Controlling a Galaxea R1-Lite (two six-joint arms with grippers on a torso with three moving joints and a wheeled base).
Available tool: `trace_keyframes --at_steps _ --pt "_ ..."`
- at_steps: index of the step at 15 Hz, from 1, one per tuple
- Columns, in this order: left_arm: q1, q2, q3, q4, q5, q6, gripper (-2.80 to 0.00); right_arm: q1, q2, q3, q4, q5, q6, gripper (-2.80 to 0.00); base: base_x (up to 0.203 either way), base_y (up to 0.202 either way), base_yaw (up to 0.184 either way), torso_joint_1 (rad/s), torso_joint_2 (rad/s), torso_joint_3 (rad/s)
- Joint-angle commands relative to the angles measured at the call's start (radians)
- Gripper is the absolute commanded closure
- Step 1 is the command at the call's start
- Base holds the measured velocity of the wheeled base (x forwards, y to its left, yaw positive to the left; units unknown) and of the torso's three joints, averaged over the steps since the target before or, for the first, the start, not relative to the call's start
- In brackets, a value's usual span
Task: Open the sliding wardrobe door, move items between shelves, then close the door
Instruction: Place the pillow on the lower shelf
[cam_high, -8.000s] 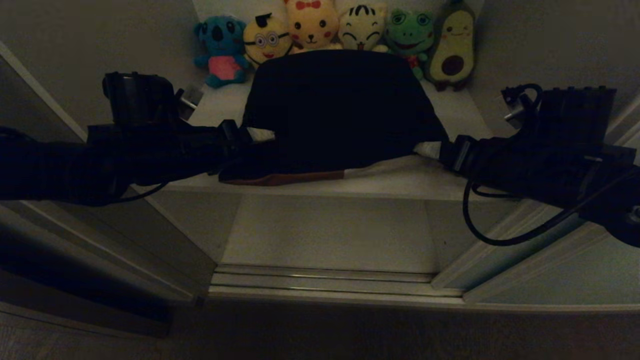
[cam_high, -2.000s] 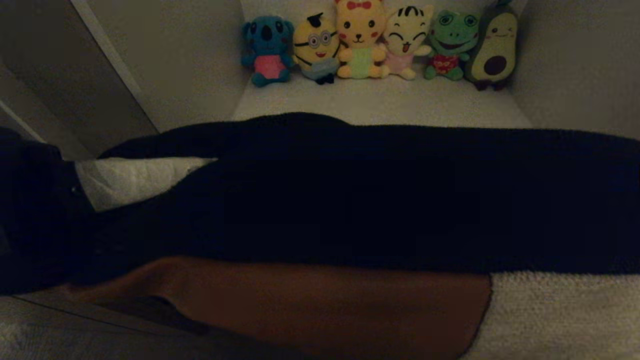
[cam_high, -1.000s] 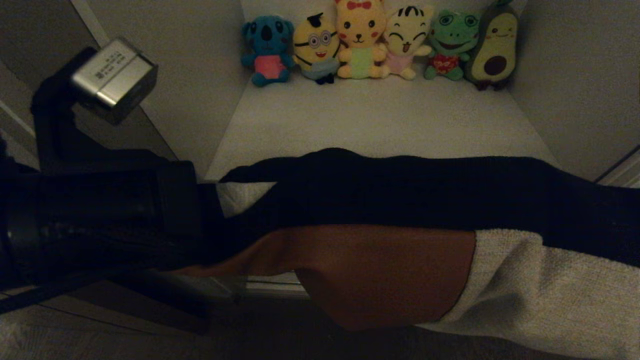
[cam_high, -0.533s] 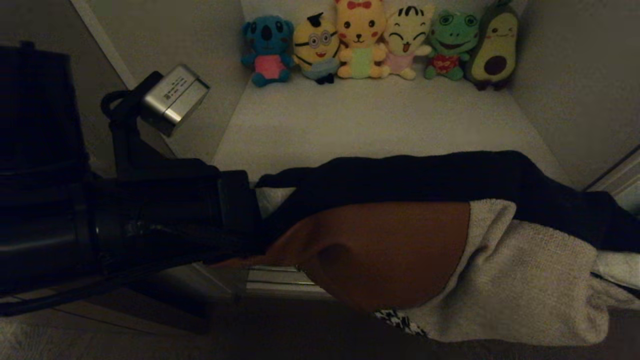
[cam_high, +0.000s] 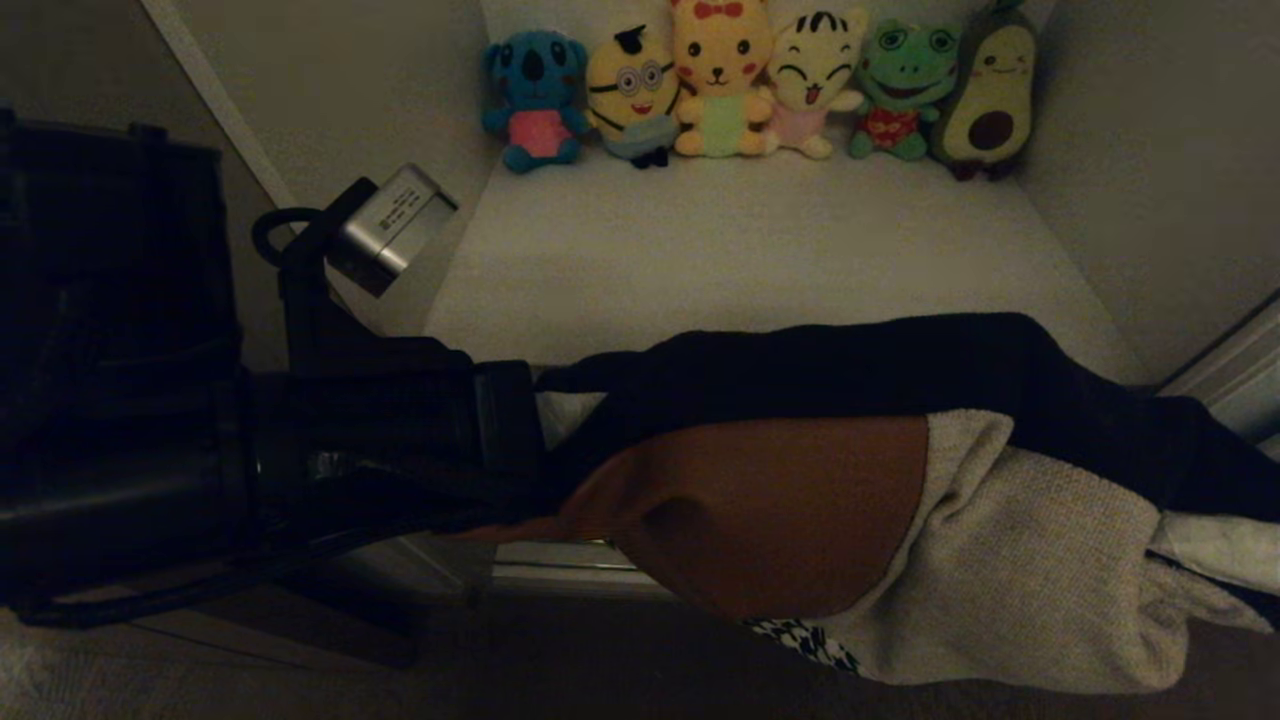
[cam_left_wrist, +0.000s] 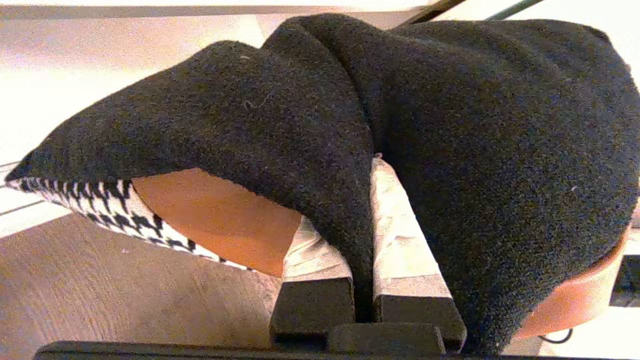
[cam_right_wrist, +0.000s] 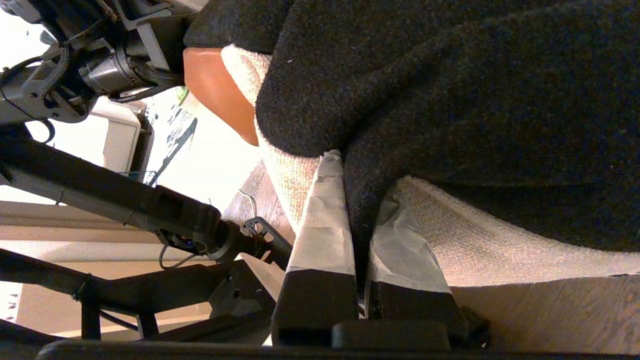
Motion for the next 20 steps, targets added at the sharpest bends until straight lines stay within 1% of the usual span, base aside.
trace_keyframes --at_steps 1,3,5,15,17,20 --pt "0.001 0.007 0.001 -0.002 0.007 -0.002 0.00 -0.005 0.000 0.002 0.000 0.002 0.003 0.00 0.000 0.000 0.000 0.000 0.00 0.000" --pt "0.001 0.009 -0.004 -0.002 0.038 0.001 0.00 -0.011 0.000 0.000 -0.002 0.002 0.003 0.00 0.000 0.000 0.000 0.000 0.00 0.000" --pt "0.001 0.017 0.002 -0.001 0.053 0.004 0.00 -0.012 0.002 0.011 -0.023 0.002 0.003 0.00 0.000 0.000 0.000 0.000 0.00 0.000" --pt "0.001 0.021 -0.001 -0.001 0.059 0.006 0.00 -0.012 -0.020 0.025 -0.039 0.002 0.002 0.00 0.000 0.000 0.000 0.000 0.00 0.000" --pt "0.001 0.019 -0.001 -0.001 0.059 0.007 0.00 -0.012 -0.023 0.026 -0.039 0.002 0.003 0.00 -0.112 0.000 -0.001 0.008 0.00 0.003" --pt "0.001 0.015 -0.005 -0.002 0.059 0.006 0.00 -0.012 -0.023 0.026 -0.040 0.002 0.002 0.00 -0.197 0.000 -0.001 0.003 0.00 0.002"
